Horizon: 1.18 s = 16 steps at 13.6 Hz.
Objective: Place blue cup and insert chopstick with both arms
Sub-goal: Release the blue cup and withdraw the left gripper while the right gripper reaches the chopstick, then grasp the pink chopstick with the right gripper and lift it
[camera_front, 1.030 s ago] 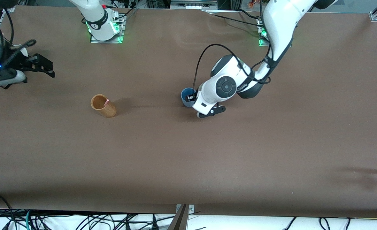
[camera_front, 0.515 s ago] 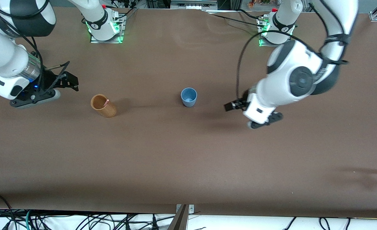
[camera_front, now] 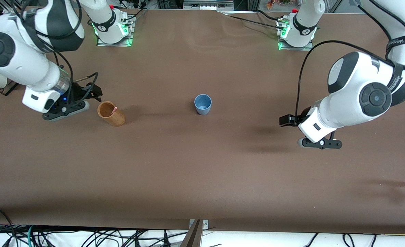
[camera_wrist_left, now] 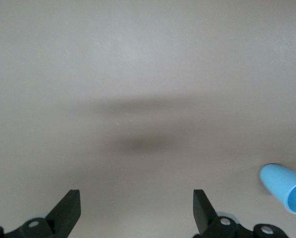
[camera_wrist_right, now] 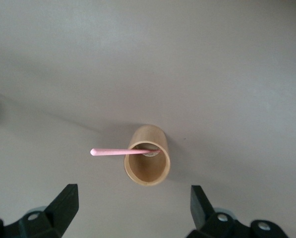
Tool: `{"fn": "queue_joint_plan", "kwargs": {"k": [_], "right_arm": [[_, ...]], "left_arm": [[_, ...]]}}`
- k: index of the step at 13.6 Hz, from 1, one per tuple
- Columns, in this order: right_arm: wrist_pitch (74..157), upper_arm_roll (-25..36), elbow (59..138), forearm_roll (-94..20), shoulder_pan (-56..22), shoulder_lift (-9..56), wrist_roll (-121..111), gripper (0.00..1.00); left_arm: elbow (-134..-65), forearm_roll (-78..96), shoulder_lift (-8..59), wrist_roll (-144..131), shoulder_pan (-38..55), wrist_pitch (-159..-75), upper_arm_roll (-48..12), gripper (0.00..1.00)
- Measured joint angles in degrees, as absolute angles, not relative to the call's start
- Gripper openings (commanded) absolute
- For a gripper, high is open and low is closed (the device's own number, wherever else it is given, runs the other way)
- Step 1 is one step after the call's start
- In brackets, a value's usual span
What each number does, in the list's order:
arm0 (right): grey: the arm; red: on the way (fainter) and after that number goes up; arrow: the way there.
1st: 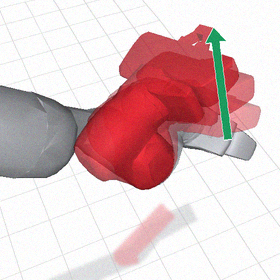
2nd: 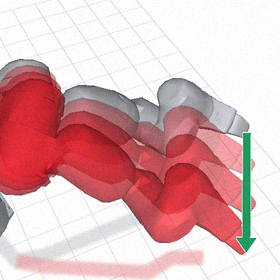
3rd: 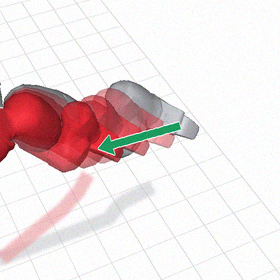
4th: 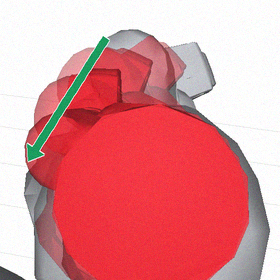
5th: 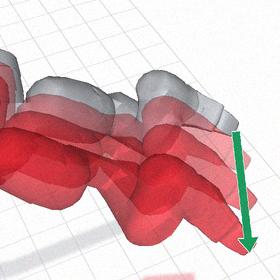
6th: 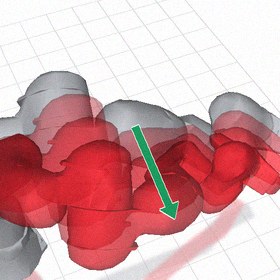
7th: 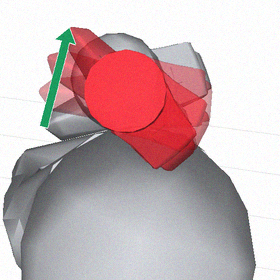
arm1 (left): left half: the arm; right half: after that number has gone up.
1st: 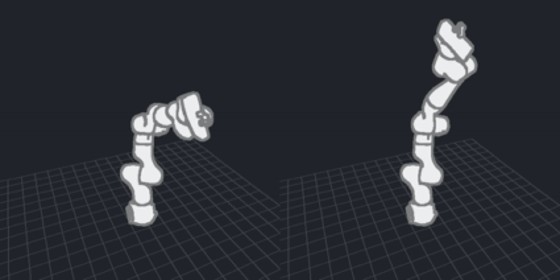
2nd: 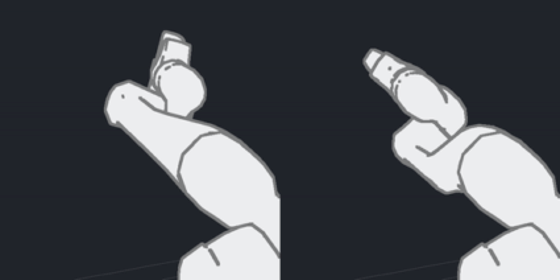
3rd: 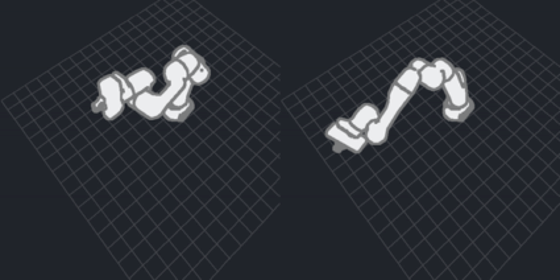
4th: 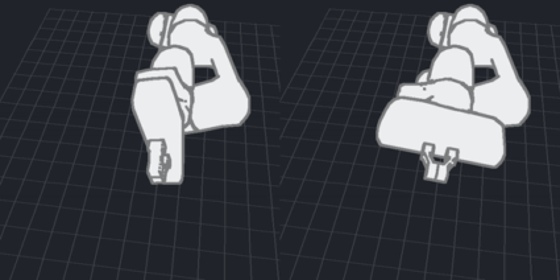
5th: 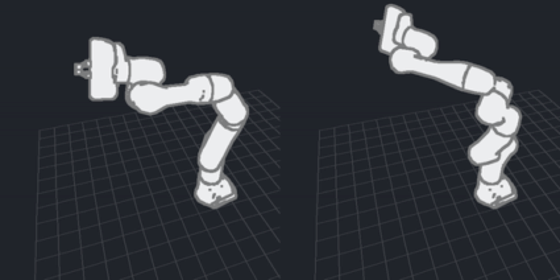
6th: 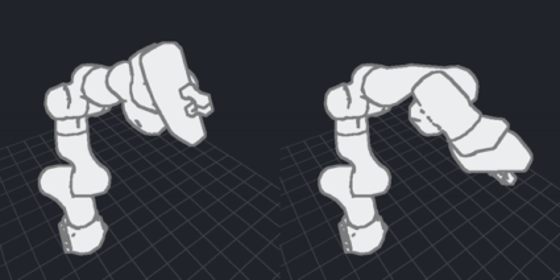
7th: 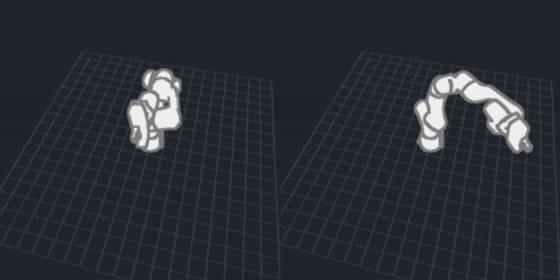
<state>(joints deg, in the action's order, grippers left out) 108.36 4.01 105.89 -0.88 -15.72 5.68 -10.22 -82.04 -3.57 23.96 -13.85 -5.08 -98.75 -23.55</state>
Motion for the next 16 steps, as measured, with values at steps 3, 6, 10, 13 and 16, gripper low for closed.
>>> {"fn": "queue_joint_plan", "kwargs": {"k": [3,6,10,13,16], "right_arm": [[115.25,3.12,110.55,-0.84,-15.83,5.47,-10.42,1.0],[123.11,1.42,116.77,-0.42,-15.92,5.53,-10.44,1.0],[129.78,0.35,122.07,-0.21,-15.98,5.62,-10.44,0.99],[130.5,0.35,122.22,0.61,-15.97,5.64,-10.44,0.88],[131.37,0.34,122.36,1.05,-15.98,5.99,-10.45,0.72]], "left_arm": [[-81.71,-4.74,19.37,-8.55,-6.26,-95.34,-23.46,1.0],[-81.44,-4.74,17.18,-6.36,-6.95,-93.66,-22.44,1.0],[-82.86,-4.74,11.51,-6.2,1.86,-93.13,-12.16,1.0],[-90.21,-4.74,6.15,-6.2,2.42,-97.43,-10.18,1.0],[-98.22,-4.26,0.92,-6.2,2.34,-101.23,-8.48,1.0]]}}
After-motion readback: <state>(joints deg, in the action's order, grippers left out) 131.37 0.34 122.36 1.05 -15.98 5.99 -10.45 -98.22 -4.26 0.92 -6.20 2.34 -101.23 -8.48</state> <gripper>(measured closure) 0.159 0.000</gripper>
